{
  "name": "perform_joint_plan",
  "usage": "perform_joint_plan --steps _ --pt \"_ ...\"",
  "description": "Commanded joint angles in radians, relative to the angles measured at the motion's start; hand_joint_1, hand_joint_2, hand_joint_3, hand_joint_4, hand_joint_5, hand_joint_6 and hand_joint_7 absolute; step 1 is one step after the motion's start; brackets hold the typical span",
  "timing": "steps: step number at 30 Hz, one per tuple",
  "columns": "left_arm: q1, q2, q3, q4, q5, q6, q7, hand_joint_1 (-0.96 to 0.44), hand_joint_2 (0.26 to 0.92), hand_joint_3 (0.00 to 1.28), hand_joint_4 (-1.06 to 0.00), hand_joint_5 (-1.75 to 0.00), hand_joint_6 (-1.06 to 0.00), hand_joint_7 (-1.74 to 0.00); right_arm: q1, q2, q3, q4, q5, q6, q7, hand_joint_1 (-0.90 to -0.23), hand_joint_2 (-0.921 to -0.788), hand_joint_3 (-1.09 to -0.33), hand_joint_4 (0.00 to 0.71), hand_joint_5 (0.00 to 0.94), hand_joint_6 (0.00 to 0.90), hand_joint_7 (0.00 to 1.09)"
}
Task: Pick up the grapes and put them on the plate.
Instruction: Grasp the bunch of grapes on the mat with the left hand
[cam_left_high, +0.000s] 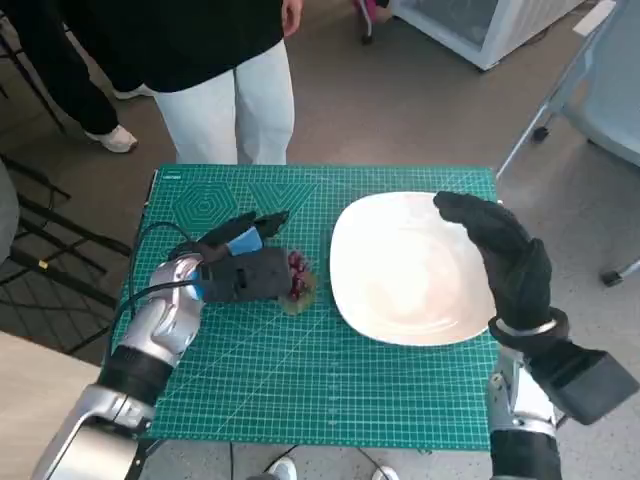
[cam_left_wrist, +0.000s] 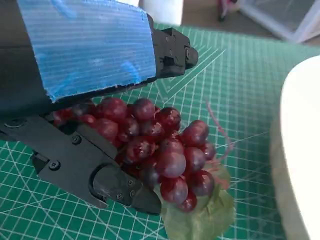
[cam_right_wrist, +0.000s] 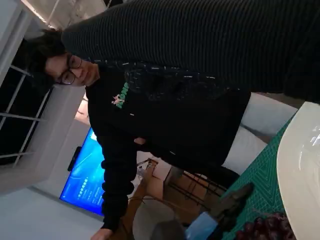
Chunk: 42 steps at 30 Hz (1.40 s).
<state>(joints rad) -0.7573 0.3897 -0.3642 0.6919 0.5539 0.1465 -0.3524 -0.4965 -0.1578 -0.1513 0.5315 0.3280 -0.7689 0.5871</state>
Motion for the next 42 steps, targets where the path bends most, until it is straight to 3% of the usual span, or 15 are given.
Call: perform_joint_plan --steps 1,15,25,42 --pt "-0.059 -0.027 -0.03 0.101 0.017 -0.023 0.02 -0.41 0.706 0.01 0.0 0.0 -0.13 0.0 0.014 -0.011 -0.001 0.01 -0.001 0.009 0.008 -0.565 -0.921 -0.694 0.186 0.001 -0.001 0.34" --pt "-0.134 -0.083 -0.082 0.354 0.007 -0.092 0.041 -0.44 0.711 0.01 0.0 0.0 -0.14 -0.01 0.021 -0.014 -0.003 0.009 0.003 0.011 0.013 -0.577 -0.921 -0.687 0.187 0.002 0.0 0.34" --pt "-0.156 -0.098 -0.079 0.43 -0.008 -0.108 0.03 -0.36 0.713 0.0 -0.01 0.0 -0.18 -0.02 0.017 -0.016 -0.006 0.02 0.005 0.011 0.016 -0.579 -0.921 -0.684 0.188 0.001 0.0 0.34" --pt "-0.157 -0.1 -0.085 0.455 0.004 -0.107 0.081 -0.28 0.708 0.0 -0.19 -0.02 -0.3 -0.03 0.008 -0.015 -0.004 0.028 0.001 0.01 0.012 -0.577 -0.921 -0.681 0.189 0.002 0.0 0.35"
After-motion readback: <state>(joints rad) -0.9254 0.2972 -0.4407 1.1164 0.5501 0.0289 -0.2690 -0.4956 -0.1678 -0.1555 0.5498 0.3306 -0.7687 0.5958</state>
